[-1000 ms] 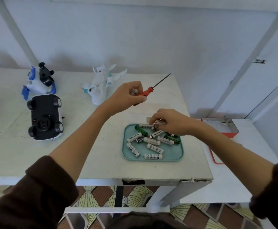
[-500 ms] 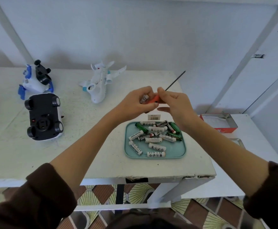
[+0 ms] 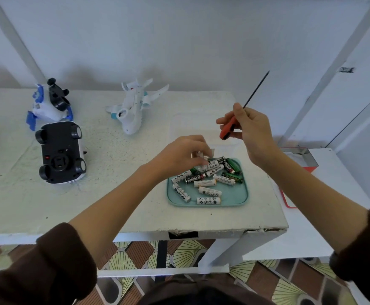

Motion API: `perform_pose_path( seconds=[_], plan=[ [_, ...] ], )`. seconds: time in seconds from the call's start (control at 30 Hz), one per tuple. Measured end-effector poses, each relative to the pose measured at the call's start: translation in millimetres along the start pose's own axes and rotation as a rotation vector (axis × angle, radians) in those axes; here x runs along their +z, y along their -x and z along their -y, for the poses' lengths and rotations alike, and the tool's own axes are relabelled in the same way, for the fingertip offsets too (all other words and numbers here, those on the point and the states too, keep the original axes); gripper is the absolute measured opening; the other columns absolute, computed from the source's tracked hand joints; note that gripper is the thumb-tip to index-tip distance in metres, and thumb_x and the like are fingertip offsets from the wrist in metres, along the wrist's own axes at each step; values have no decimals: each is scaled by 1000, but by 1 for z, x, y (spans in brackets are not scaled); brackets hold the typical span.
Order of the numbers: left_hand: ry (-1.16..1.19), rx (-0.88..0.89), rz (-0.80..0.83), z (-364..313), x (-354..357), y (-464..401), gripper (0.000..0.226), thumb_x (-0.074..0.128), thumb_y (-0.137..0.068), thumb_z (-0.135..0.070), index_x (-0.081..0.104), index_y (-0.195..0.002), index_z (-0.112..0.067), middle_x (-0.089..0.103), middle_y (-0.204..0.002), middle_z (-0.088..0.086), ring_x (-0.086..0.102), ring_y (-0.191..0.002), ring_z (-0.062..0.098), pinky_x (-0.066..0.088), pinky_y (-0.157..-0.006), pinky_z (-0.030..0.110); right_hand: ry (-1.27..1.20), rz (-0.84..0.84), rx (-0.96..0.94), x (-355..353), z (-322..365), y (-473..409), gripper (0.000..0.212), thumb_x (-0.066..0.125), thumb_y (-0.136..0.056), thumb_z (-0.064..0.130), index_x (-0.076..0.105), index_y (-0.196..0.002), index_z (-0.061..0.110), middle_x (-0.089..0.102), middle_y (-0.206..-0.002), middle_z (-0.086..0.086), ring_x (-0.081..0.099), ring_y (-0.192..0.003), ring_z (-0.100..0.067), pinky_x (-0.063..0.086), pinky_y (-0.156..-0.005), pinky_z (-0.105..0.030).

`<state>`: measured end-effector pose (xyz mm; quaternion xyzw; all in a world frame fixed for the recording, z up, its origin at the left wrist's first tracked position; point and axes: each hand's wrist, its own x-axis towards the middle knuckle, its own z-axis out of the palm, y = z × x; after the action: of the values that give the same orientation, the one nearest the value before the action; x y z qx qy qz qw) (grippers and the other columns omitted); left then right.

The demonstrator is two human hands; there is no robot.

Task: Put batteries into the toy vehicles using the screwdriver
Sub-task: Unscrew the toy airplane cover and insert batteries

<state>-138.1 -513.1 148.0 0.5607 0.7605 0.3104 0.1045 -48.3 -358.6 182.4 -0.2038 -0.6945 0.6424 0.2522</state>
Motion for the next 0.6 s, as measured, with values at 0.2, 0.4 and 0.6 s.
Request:
perform_pose_path(
  seconds=[0.2,0.4,0.6],
  plan=[
    [-13,-3,-244,5,-10,-1,12,63,-91,-13,71,-100,-13,59,-95,-6,53,-75,1,37,-67,8,17,23,10,0,-1,2,32,42,-98,26,58,-83,4,69,-81,-9,65,-74,-22,55,-75,-41],
    [52,-174,-400,28,-23,8,14,59,-91,-2,71,-94,-9,60,-85,-10,52,-72,-5,36,-65,3,-21,23,27,6,-2,1,30,42,-98,26,58,-79,8,67,-74,-6,65,-67,-16,55,-71,-34],
    [105,-292,-458,41,-34,14,15,57,-91,0,70,-95,-7,66,-89,0,54,-76,2,38,-67,4,3,143,19,20,2,-5,33,44,-97,31,57,-77,8,59,-55,0,57,-53,-22,44,-50,-28]
  ],
)
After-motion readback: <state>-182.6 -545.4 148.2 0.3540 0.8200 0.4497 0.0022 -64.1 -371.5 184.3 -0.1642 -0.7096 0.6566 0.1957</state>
